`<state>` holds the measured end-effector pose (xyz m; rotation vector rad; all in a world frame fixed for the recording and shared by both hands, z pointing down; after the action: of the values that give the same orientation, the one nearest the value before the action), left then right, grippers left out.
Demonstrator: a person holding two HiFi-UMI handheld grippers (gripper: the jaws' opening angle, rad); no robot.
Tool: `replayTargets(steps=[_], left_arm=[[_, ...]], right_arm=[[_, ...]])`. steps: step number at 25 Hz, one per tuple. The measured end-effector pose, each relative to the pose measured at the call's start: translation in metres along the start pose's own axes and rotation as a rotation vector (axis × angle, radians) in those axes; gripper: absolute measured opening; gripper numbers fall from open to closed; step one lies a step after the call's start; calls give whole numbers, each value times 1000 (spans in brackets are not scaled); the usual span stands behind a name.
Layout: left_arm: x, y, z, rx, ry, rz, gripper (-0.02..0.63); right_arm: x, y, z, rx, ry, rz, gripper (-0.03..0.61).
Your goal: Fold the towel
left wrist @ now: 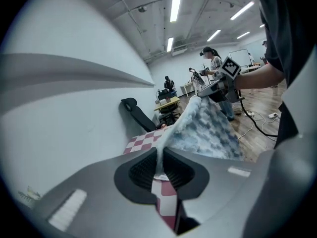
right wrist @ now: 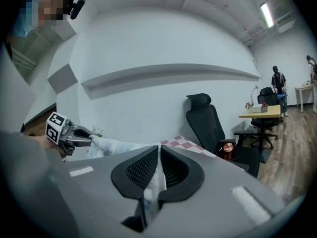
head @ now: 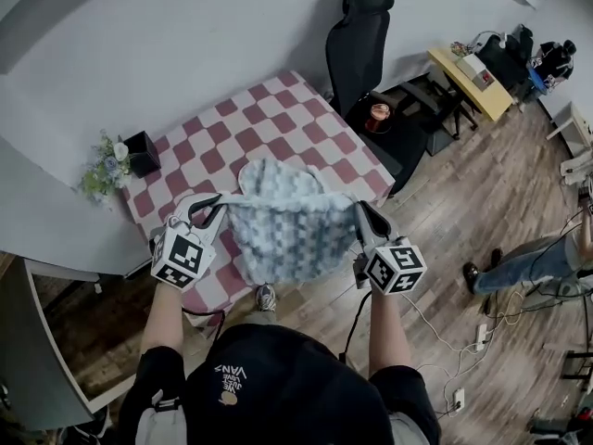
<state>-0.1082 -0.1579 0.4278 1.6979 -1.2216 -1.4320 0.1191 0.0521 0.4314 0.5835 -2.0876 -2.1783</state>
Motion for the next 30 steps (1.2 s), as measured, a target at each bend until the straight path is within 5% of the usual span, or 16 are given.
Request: replayTargets(steps=[10,21,24,27,30], left_arm=[[46,72,-87,103,-7,110,32],[57,143,-147,241,-108,185,34],[50,167,-152,291,-117,267,35],[51,183,-146,313,-147,362,136],[59,195,-128,321,-216,415,172]], right_arm=[[-47,60,-102,141,79,10,21],[-83,114,-160,256,85,-29,21],[-84,133,-166,294,67,-32,25],[-88,145,-162,316,76,-41,38],[-97,145,-148,292,99,-80,146]])
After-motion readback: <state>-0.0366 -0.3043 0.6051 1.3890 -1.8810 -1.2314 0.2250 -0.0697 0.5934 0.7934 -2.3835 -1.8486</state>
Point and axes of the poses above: the fingertips, and each gripper's own axes: z backward along the fingers, x to its left, y out of its underside, the point moved 3 cm from there along z, backward along the fingers, and after that the axes turned 14 degrees about -x, right-handed, at the moved point
